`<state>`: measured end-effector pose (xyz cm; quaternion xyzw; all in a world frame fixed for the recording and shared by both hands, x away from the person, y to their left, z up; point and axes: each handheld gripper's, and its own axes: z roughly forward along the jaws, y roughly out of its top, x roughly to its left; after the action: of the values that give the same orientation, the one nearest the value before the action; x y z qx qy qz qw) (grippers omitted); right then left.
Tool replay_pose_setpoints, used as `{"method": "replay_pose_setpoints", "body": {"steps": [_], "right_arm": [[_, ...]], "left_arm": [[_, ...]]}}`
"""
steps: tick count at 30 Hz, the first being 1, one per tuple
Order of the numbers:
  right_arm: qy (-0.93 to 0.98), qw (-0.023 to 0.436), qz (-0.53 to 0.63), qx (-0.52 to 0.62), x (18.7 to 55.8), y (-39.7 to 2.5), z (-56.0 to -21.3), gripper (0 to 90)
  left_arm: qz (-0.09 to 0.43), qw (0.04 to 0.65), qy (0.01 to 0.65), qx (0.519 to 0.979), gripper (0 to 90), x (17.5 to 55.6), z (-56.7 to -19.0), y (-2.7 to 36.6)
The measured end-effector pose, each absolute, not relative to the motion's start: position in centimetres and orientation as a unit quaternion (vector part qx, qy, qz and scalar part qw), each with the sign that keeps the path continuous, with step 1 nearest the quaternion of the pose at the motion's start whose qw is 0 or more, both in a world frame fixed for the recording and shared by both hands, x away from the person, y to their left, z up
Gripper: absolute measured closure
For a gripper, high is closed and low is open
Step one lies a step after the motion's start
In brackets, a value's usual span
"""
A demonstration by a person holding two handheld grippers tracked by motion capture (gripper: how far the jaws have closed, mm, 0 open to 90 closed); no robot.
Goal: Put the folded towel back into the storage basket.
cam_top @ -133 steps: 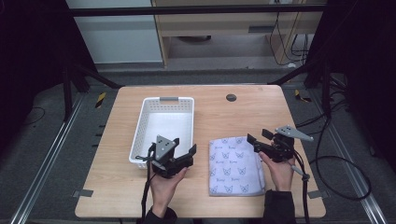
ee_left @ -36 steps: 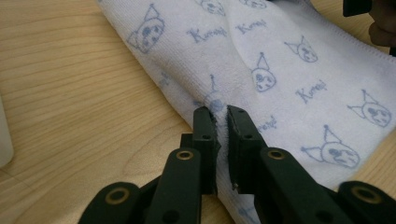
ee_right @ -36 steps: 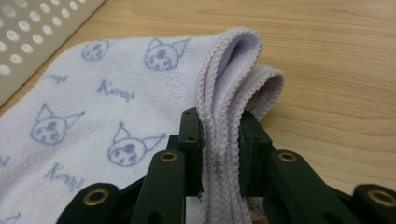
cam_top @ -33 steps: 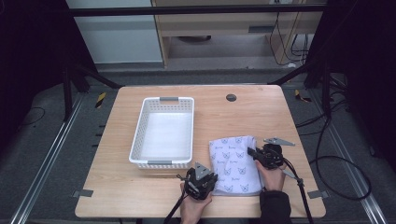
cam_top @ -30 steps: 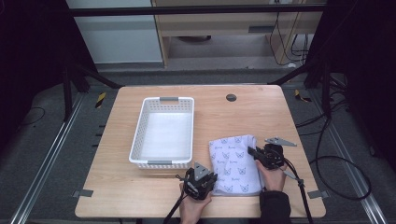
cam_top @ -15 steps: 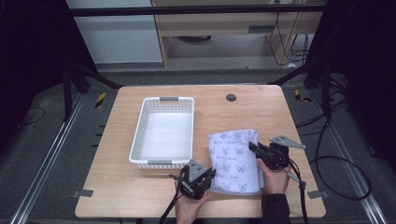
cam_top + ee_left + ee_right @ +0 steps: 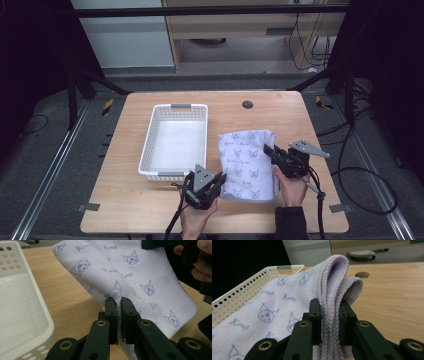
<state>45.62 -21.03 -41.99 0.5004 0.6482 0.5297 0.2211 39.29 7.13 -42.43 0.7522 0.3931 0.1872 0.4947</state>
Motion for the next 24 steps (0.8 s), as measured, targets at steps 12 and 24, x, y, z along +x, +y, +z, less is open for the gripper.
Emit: {"method": "replay_pose_setpoints", "body": {"steps": [12, 24], "right_arm": [[0.643, 0.236, 0.551, 0.477, 45.7, -18.8, -38.9, 76.2], [0.643, 0.239, 0.564, 0.459, 46.5, -16.1, -37.1, 76.3]], "left_arm": [[0.211, 0.510, 0.392, 0.736, 84.4, 39.3, -39.7, 9.0], [0.228, 0.524, 0.408, 0.713, 84.4, 39.6, -37.5, 11.7]]}}
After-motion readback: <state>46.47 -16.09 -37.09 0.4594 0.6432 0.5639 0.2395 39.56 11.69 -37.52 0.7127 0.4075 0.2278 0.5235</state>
